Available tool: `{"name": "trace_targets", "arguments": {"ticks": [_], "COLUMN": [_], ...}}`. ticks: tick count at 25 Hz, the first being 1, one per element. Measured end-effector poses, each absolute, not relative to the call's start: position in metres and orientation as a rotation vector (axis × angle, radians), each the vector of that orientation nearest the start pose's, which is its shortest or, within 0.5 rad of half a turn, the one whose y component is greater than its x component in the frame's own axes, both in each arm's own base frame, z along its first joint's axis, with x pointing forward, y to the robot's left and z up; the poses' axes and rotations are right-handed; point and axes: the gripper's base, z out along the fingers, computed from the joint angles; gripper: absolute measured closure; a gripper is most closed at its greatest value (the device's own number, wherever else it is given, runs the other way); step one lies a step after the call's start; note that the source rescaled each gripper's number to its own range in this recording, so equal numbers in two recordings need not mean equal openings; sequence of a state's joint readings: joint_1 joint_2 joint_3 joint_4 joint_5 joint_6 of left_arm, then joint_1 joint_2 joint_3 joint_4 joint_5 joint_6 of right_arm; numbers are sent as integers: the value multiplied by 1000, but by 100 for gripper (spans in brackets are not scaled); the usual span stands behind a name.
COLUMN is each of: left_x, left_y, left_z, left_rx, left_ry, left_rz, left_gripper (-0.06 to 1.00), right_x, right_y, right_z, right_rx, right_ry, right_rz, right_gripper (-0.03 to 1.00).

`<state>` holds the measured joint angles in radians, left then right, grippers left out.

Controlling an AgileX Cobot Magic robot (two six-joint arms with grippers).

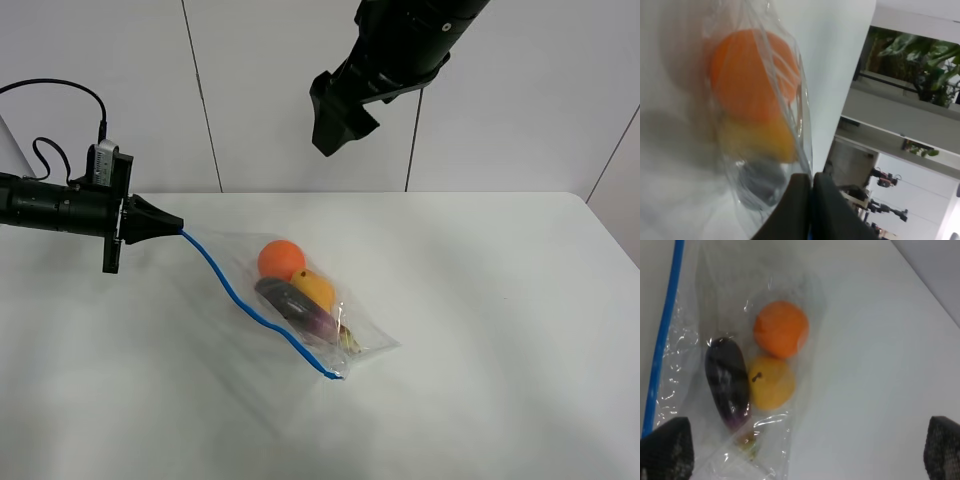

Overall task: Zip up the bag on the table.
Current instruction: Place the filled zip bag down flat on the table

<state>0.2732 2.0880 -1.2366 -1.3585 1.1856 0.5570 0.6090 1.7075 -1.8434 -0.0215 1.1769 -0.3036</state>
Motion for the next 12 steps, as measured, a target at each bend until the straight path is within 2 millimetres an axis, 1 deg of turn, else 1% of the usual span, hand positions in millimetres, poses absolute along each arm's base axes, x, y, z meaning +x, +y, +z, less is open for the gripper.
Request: {"name": "trace_targets", "arguments": {"ticks": [4, 7, 10, 12], "left_x": [390, 391, 391, 391], "left_y": [24, 25, 25, 25], "left_z": [155, 154, 154, 154], "left_rx": [-677, -680, -681, -682], "left_ry": [2408, 2407, 2407, 2406], "left_rz": [-1604, -1589, -1586, -1584], "left_gripper": [93, 90, 89, 88], "right_x": [316, 329, 344, 356], "right_y": [188, 167, 136, 115], "right_z": [401, 402, 402, 397], "right_rx": [-1005, -915, -789, -706], "right_ry": [2315, 2341, 2378, 2416], "right_rz": [103, 92, 95, 92], "right_gripper": [-3, -3, -3, -3]}}
